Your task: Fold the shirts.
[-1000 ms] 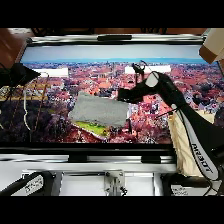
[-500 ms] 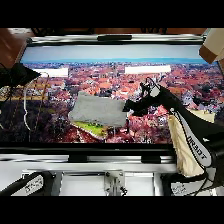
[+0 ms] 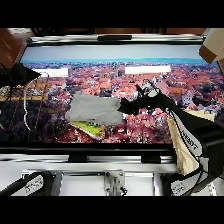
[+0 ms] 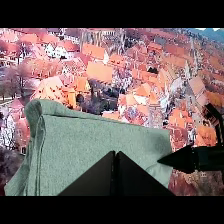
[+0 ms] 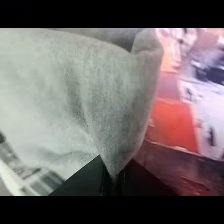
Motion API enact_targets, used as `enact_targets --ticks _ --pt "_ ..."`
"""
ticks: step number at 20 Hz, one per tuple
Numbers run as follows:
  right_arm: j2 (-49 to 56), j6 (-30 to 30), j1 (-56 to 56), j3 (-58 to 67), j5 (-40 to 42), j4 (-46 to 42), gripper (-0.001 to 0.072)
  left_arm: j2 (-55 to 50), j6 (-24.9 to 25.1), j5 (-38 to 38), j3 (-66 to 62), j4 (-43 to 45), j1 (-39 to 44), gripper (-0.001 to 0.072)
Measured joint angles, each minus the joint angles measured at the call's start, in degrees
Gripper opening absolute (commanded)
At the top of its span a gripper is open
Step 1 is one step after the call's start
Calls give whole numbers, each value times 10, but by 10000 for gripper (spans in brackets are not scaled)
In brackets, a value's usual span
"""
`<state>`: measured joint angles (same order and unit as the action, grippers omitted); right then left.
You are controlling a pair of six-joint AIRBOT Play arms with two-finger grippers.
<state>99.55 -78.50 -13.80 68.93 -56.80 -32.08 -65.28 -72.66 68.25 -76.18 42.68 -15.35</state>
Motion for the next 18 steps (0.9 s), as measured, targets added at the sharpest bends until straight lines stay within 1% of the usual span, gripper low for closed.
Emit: enact_targets --ticks 2,4,8,12,15,18 --pt "-18 33 10 26 -22 18 68 0 0 0 0 0 0 42" --pt "-51 38 29 59 -43 3 68 0 0 0 0 0 0 42" --pt "-153 -31 98 119 -81 -89 68 0 0 1 0 0 0 42" --pt "-277 -112 207 148 -153 -203 68 0 5 8 0 0 0 42" --pt "-360 -144 297 155 -220 -271 68 0 11 12 0 0 0 42" --pt "-422 -155 382 158 -294 -344 68 0 17 14 0 0 0 42"
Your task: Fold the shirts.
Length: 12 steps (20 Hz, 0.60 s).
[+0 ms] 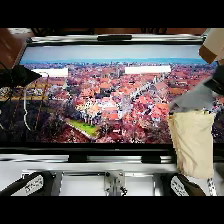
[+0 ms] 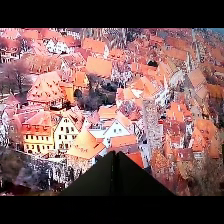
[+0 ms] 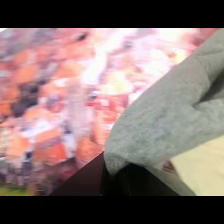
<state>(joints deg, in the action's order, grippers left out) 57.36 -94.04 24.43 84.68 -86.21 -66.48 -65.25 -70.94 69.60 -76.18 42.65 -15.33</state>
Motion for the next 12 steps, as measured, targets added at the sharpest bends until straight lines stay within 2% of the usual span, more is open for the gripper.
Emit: enact_targets --ticks 4,12 --pt "-44 13 84 1 -106 -78 69 0 14 1 0 0 0 42" --pt "-88 14 130 -12 -132 -208 68 0 38 2 0 0 0 42"
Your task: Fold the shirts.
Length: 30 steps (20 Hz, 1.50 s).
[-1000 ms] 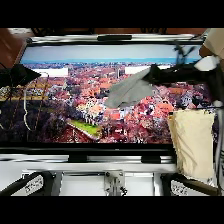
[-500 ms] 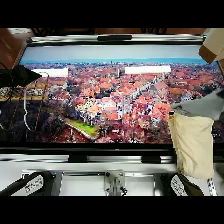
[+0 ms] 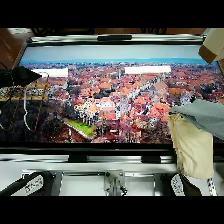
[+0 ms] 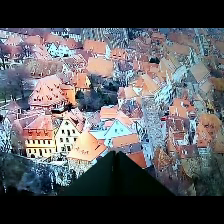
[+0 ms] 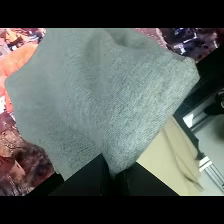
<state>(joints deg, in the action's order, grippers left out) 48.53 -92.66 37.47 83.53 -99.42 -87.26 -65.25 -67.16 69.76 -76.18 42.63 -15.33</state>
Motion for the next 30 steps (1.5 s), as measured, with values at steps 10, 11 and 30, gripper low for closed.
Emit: enact_targets --ticks 10,11,30 --pt "-96 25 3 -216 1 -62 69 0 6 0 0 0 0 42" --pt "-102 30 3 -243 1 -69 69 0 7 0 0 0 0 42" --pt "-40 80 -68 -208 33 -183 517 -2 -45 1 -25 171 54 39"
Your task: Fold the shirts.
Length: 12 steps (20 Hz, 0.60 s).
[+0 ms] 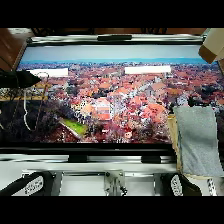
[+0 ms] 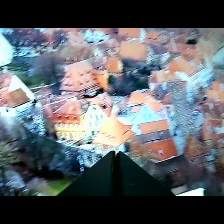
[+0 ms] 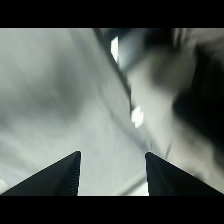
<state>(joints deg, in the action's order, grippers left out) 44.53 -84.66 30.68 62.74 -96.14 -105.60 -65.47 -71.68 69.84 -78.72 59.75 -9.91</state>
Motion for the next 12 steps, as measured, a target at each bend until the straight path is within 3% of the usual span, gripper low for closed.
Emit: enact_targets --ticks 2,3,4,5,8,12 --pt "49 -15 -88 99 36 1 517 -5 -50 5 -12 138 49 53" --pt "75 -33 -141 138 56 2 518 -8 -75 11 -16 202 75 211" --pt "103 -54 -195 170 74 4 521 -13 -93 19 -19 245 97 535" --pt "136 -81 -253 196 95 9 575 -18 -108 30 -20 278 117 720" --pt "240 -158 -375 237 137 70 587 -47 -152 72 -23 335 170 720" --pt "334 -202 -437 255 159 204 587 -87 -187 117 -24 333 196 720"
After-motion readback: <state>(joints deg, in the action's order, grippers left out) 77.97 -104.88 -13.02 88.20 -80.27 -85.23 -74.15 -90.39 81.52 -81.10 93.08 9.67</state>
